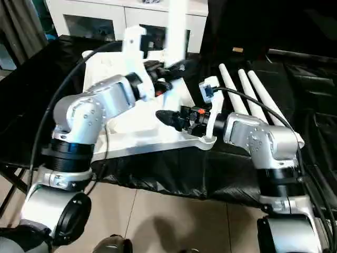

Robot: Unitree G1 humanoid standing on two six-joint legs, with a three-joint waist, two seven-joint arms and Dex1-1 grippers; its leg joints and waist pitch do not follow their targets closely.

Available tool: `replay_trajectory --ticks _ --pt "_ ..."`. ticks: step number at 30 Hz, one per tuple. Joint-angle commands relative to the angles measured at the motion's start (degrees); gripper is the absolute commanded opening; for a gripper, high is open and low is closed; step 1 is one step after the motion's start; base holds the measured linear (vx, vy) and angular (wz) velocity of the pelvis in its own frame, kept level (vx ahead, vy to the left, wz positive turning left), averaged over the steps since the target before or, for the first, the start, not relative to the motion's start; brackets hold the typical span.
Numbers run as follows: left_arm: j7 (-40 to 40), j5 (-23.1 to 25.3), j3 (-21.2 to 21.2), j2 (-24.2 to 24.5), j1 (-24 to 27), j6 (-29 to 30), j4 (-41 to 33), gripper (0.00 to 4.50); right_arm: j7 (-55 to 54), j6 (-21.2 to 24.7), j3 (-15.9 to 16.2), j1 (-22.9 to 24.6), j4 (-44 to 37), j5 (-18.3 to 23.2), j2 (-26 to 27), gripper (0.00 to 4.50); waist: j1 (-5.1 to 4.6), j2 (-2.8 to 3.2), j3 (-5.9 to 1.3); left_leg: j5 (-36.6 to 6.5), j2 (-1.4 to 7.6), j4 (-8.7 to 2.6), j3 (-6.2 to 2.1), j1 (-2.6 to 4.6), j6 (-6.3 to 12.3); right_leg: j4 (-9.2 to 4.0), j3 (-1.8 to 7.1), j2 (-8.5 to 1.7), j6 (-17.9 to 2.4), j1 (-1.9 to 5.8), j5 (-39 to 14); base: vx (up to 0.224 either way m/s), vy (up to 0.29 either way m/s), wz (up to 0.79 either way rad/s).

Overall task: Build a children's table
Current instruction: Pick table leg

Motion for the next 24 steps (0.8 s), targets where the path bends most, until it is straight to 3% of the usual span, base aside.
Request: replay_trajectory --ticks 1,7,17,24 --pt "-1.03 -0.28 -0.9 0.12 -0.4 0.69 -1.69 1.87 0.88 -0.84 0.59 -1.2 0.34 -0.38 -0.84 3.28 -0.11 -1.17 -5.2 -12.52 3.73 -4.6 -2.18 2.44 -2.83 -4.66 2.53 -4.9 -7.36 2.21 -20.56 0.0 0.0 0.0" --pt "-3.0 -0.5 -2.54 1.04 -0.32 1.8 -2.45 1.87 4.24 -1.18 1.92 -1.45 0.1 -0.13 -2.17 3.01 -0.07 -1.09 -5.11 -13.3 3.79 -4.67 -2.24 2.53 -2.96 -4.68 2.51 -4.84 -7.83 2.19 -20.23 0.0 0.0 0.0" --pt "-5.18 -0.85 -3.33 0.74 -0.89 3.14 -2.5 1.87 7.67 -1.28 4.51 -0.24 -0.24 -1.06 -3.4 2.07 0.01 -0.72 -5.25 -13.06 3.81 -4.62 -2.3 2.49 -2.9 -4.4 2.52 -4.83 -9.13 2.38 -18.05 0.0 0.0 0.0" --pt "-6.08 -1.0 -3.71 0.6 -0.97 3.78 -2.56 1.87 8.74 -1.43 5.16 0.37 -0.37 -1.41 -3.76 1.9 0.01 -0.7 -5.25 -13.55 3.85 -4.62 -2.3 2.58 -2.83 -4.42 2.5 -4.83 -9.65 2.38 -17.71 0.0 0.0 0.0"
